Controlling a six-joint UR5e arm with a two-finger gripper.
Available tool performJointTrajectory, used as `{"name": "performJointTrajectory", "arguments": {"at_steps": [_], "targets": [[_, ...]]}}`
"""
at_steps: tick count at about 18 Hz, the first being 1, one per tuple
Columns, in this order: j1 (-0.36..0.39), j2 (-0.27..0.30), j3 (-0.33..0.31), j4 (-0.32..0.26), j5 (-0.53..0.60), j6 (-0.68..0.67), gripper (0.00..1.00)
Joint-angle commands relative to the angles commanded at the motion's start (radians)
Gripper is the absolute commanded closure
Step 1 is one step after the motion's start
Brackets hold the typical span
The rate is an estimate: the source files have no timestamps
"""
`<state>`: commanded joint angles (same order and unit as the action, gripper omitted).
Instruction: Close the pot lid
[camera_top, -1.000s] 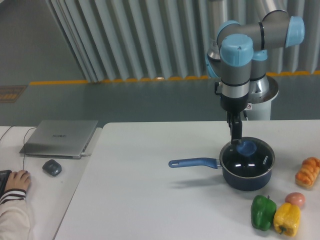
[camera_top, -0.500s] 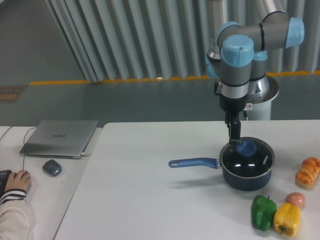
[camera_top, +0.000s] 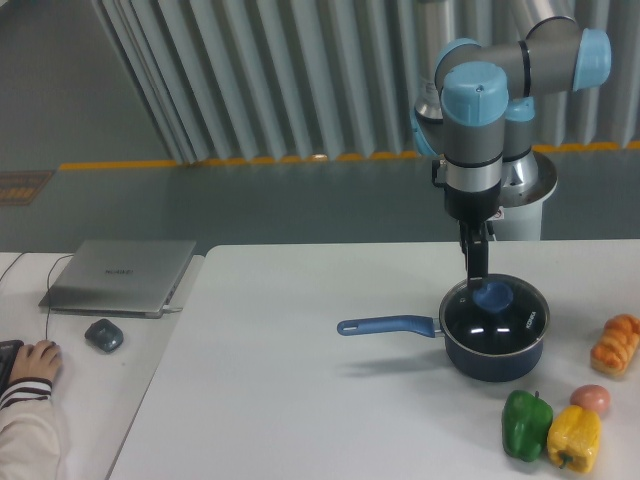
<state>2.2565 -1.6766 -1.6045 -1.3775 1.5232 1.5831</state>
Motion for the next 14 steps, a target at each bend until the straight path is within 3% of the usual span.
{"name": "performJointTrajectory", "arguments": {"at_steps": [14], "targets": [[0.003, 0.005, -0.011, -0.006, 0.0, 0.0, 0.0]]}}
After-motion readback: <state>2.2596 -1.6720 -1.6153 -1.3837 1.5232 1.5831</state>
